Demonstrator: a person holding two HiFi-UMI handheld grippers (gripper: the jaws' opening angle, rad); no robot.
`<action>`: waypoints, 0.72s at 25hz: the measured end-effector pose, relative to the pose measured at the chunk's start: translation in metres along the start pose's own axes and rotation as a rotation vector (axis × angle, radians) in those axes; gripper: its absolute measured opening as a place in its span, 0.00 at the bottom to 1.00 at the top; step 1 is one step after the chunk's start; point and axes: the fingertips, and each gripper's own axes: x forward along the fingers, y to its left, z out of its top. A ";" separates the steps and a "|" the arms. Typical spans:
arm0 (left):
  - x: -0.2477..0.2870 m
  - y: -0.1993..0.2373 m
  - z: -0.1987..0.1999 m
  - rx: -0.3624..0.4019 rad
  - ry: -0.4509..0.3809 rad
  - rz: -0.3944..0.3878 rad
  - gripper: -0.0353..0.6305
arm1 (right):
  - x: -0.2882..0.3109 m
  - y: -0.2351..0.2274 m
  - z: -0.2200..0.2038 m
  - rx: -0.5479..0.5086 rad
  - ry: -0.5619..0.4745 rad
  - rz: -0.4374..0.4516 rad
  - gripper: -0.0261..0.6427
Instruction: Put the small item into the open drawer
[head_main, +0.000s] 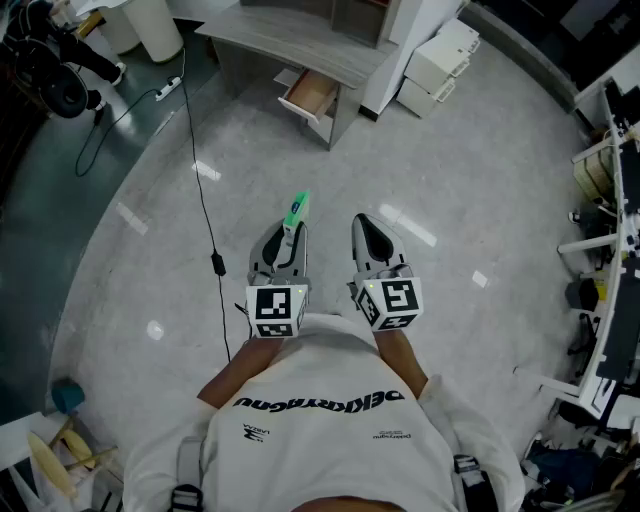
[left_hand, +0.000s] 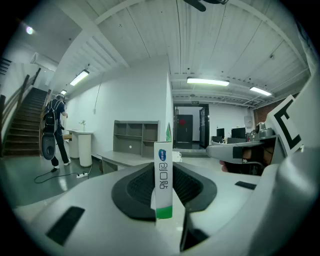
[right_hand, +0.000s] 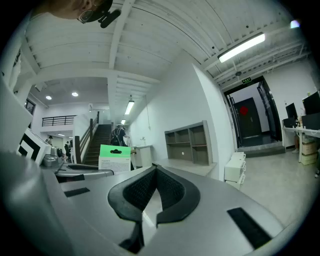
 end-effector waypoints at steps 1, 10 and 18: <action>0.000 0.004 -0.001 -0.001 0.000 -0.001 0.20 | 0.003 0.002 -0.001 -0.001 0.000 0.001 0.08; -0.003 0.041 -0.004 0.006 -0.007 -0.038 0.20 | 0.027 0.033 -0.002 0.042 -0.014 -0.003 0.08; 0.001 0.075 -0.014 0.001 -0.005 -0.104 0.20 | 0.053 0.056 -0.011 0.029 0.000 -0.061 0.08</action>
